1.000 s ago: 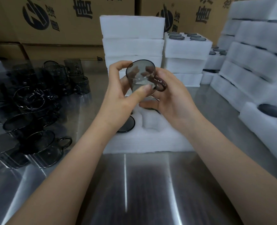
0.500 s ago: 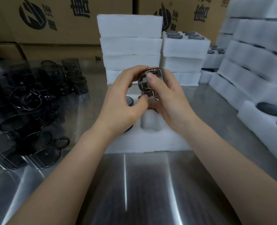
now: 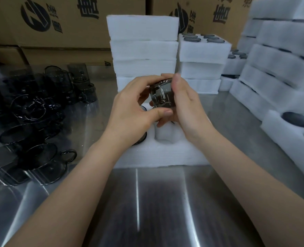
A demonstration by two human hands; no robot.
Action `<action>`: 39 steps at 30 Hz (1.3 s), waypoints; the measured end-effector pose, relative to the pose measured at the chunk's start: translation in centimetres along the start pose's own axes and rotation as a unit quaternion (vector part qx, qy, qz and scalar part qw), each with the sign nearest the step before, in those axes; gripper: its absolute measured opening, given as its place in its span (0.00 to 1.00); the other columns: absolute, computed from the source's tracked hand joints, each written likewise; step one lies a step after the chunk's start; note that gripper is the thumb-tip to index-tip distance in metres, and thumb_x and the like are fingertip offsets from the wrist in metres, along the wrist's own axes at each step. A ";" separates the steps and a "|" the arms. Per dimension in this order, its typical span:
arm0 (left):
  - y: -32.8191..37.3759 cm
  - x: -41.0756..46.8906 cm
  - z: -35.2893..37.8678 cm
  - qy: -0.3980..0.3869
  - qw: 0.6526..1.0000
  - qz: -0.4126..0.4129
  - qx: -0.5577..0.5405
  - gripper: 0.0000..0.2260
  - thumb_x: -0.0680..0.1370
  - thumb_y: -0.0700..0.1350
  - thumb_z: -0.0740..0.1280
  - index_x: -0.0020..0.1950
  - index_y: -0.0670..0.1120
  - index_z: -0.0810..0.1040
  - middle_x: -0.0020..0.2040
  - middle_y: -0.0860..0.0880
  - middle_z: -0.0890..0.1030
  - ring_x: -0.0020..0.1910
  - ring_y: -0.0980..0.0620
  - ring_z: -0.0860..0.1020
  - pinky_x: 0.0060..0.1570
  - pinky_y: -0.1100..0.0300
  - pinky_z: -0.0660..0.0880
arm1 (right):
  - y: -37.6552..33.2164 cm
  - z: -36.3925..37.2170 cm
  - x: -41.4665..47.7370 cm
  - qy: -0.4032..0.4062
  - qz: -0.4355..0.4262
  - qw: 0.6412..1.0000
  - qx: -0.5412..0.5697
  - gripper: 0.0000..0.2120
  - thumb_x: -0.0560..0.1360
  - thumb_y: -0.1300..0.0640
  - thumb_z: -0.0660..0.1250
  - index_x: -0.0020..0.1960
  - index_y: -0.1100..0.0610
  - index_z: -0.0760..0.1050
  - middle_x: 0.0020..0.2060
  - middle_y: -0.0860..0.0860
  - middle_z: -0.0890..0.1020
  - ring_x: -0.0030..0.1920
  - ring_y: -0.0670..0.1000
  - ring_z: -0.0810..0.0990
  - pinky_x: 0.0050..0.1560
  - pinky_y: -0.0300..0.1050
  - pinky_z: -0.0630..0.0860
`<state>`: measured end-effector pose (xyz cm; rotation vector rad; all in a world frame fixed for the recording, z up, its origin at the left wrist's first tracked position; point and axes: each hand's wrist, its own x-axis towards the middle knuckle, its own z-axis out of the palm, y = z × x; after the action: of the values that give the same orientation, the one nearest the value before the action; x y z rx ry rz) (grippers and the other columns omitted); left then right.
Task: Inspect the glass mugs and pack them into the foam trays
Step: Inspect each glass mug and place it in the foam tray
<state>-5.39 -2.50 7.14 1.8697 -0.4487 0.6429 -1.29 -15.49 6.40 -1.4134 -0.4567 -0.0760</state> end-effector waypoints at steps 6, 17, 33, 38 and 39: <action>-0.3 -0.1 0.0 -0.026 0.999 -0.012 -0.038 0.25 0.67 0.32 0.77 0.58 0.47 0.73 0.56 0.51 0.79 0.57 0.57 0.79 0.60 0.62 0.75 | -0.4 -0.6 0.4 0.018 0.036 0.997 0.060 0.20 0.84 0.46 0.50 0.58 0.50 0.80 0.51 0.55 0.84 0.48 0.53 0.85 0.34 0.46 0.79; -0.7 -0.2 0.3 -0.020 0.996 0.044 0.079 0.30 0.71 0.36 0.73 0.70 0.48 0.67 0.64 0.58 0.73 0.67 0.59 0.71 0.65 0.67 0.67 | 0.0 -0.3 0.7 -0.020 0.023 0.999 0.031 0.23 0.73 0.44 0.68 0.63 0.57 0.75 0.49 0.52 0.82 0.49 0.51 0.81 0.48 0.51 0.78; -0.2 -0.1 0.2 0.023 0.999 0.024 0.041 0.30 0.65 0.36 0.78 0.66 0.46 0.75 0.58 0.53 0.80 0.58 0.57 0.79 0.61 0.57 0.75 | 0.1 0.2 -0.1 -0.016 -0.036 0.997 -0.061 0.21 0.77 0.46 0.62 0.67 0.52 0.72 0.51 0.53 0.80 0.42 0.48 0.82 0.39 0.48 0.81; -0.1 -0.1 0.2 0.011 0.999 0.022 0.033 0.31 0.66 0.37 0.79 0.67 0.45 0.74 0.57 0.53 0.80 0.58 0.56 0.78 0.60 0.57 0.75 | 0.1 -0.1 0.0 -0.013 -0.036 0.998 -0.047 0.21 0.79 0.43 0.56 0.68 0.48 0.73 0.63 0.54 0.78 0.61 0.51 0.79 0.52 0.50 0.80; -0.1 -0.2 0.3 0.007 0.999 0.019 0.029 0.31 0.66 0.37 0.79 0.67 0.45 0.74 0.57 0.52 0.80 0.58 0.55 0.78 0.60 0.56 0.75 | 0.2 -0.2 0.1 -0.011 -0.032 0.999 -0.034 0.20 0.80 0.43 0.55 0.67 0.48 0.73 0.64 0.54 0.78 0.64 0.53 0.78 0.58 0.54 0.78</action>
<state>-5.39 -2.69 6.87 1.9144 -0.4613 0.7011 -1.11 -15.60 6.28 -1.4684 -0.5219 -0.1301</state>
